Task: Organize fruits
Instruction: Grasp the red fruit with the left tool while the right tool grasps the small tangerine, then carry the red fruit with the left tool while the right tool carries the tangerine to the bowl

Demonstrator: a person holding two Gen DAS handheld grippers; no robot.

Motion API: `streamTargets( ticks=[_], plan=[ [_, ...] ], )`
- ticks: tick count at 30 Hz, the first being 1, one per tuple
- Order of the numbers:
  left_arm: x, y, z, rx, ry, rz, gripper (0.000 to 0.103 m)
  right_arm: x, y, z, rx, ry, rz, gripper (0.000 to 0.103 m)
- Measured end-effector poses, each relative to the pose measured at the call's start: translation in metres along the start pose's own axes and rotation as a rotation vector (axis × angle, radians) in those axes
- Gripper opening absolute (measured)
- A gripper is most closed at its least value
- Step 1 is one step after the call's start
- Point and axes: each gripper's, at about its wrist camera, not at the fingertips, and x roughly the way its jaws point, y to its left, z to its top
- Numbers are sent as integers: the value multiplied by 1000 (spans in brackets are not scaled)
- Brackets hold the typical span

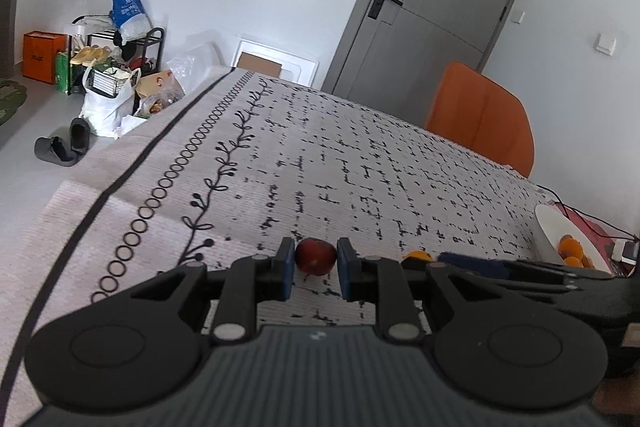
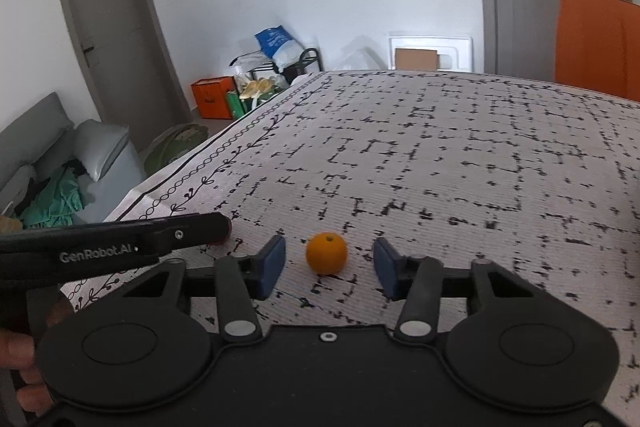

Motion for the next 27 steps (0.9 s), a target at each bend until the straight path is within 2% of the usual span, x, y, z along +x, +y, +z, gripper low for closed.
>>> streamTargets(
  ticks=[1,9,27],
  plan=[
    [-1,0,0,-1,-2,1,21,4,0,0,-3,17,2,22],
    [-2,-15,2,24,-12,-13,21,-19,-8,3,6,-32,-25,21],
    [11,-84,-1,111,-3,-112,21,-82,-77,0,104,-150,-155,21]
  ],
)
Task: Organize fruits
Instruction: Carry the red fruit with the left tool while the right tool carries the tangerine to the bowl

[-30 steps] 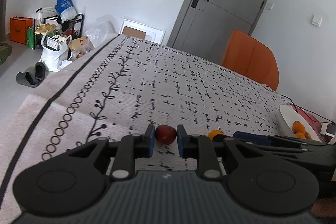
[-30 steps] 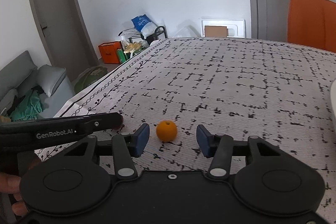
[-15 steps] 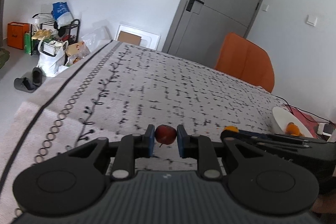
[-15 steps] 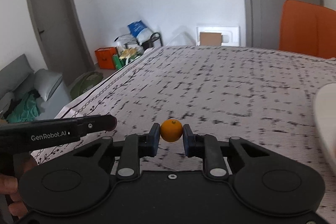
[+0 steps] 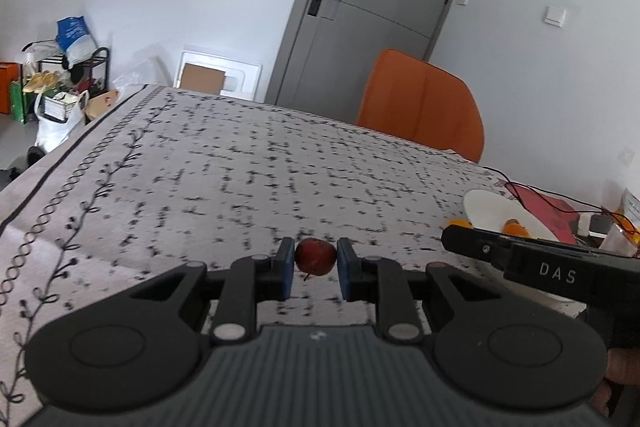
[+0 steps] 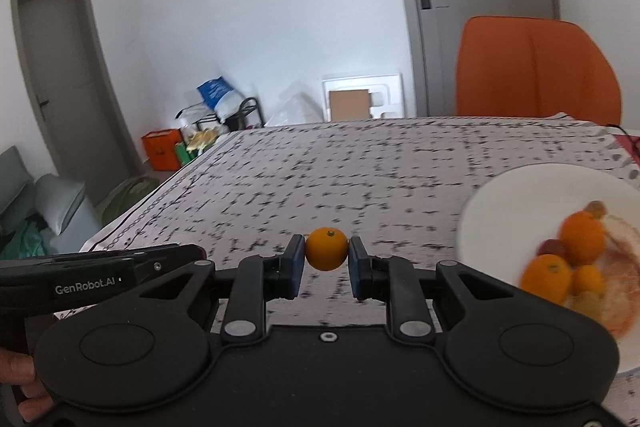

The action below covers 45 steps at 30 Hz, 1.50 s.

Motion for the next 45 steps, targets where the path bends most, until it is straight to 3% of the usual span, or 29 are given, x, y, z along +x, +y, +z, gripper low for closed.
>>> streamTargets(
  ticks=[31,45],
  plan=[
    [43,-104,7,129,18,-110,21,-51,-115,-10,143,-82,-178,21],
    [59,-135,5,182,41,-135,21,-53,-146,-12,173,-108,-220,22]
  ],
)
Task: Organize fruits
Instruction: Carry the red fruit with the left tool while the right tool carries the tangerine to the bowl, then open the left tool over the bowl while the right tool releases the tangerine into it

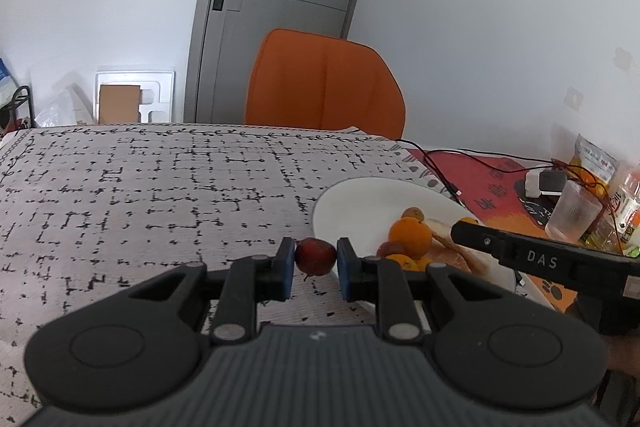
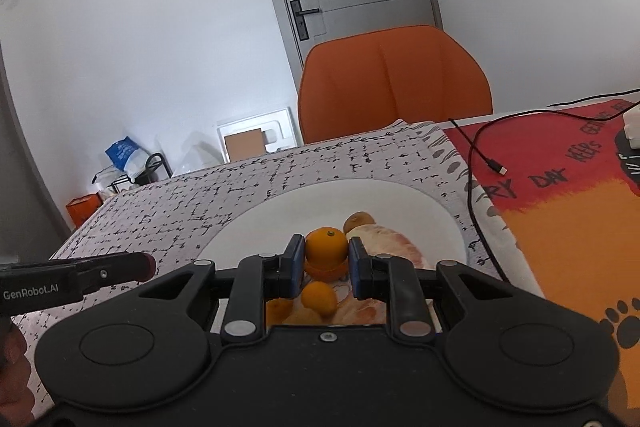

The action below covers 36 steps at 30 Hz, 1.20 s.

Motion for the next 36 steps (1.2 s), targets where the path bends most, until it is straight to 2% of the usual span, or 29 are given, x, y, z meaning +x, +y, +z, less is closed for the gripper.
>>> streamTargets(
  ticks=[4,23,25,32,34,36],
  plan=[
    [5,-6,3,12,3,-3,21,2,-3,-2,3,2,3,29],
    [21,-29,7,49,4,-41,21,-23,-16,-17,49,11,23,29],
    [18,-31,8,45,-9,-44,25,-25,-15,-17,49,9,23,29],
    [11,-22,4,26,20,-13,25,-28,-8,-17,45,7,39,29],
    [7,-18,2,22,28,-1,28,-27,-5,-18,46,11,43,29],
    [3,-14,1,16,26,6,36,-28,-2,-19,44,12,44,29]
  ],
)
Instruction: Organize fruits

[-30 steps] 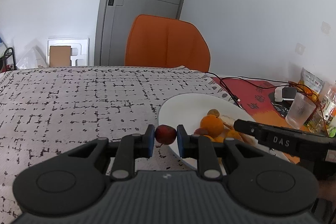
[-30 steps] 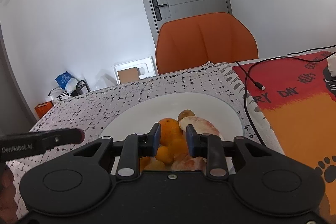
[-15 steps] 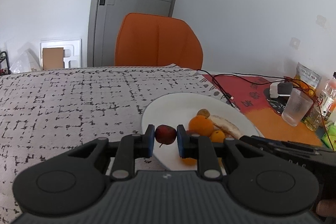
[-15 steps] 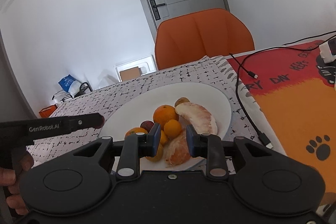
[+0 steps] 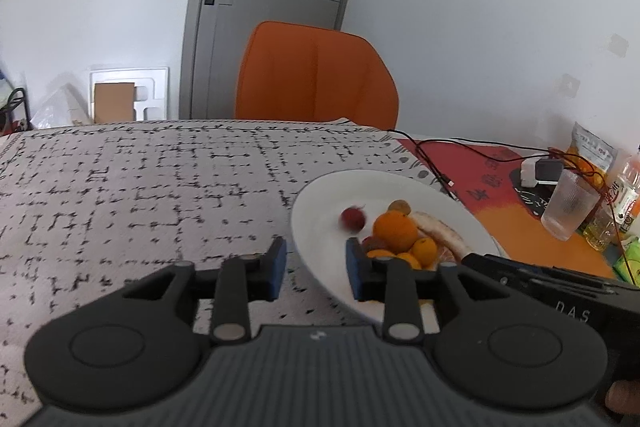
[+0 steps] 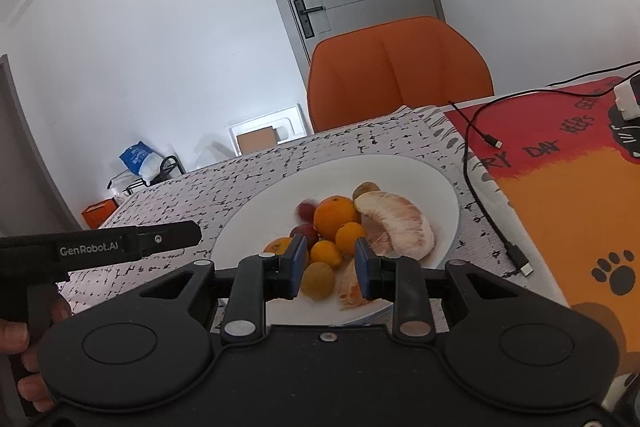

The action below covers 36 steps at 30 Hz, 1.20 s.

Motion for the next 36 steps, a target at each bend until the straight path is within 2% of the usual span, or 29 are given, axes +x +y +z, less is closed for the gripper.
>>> streamTargets(
  ticks=[3,6,9,12,14,18,26,31,36],
  plan=[
    [-7,6,-2,-9,-1,15,47,-3,5,-1,-5,-1,3,29],
    [-15,11,-4,-19,-4,29,51,-6,11,-1,-14,-5,2,32],
    [-25,16,-6,-31,-15,31,58,-11,15,-1,-15,-12,-6,42],
    [-34,19,-8,-33,-19,44,72,-17,21,-2,-23,-22,-15,45],
    [-40,22,-10,-34,-28,51,78,-20,24,-3,-26,-23,-13,46],
    [-52,27,-12,-35,-37,66,87,-25,32,-6,-34,-27,-11,56],
    [-75,37,-18,-56,-40,120,93,-38,46,-9,-54,-39,5,77],
    [-91,44,-23,-76,-50,142,95,-46,56,-10,-71,-48,13,96],
    [-105,46,-28,-79,-48,170,96,-55,65,-13,-88,-45,26,103]
  ],
)
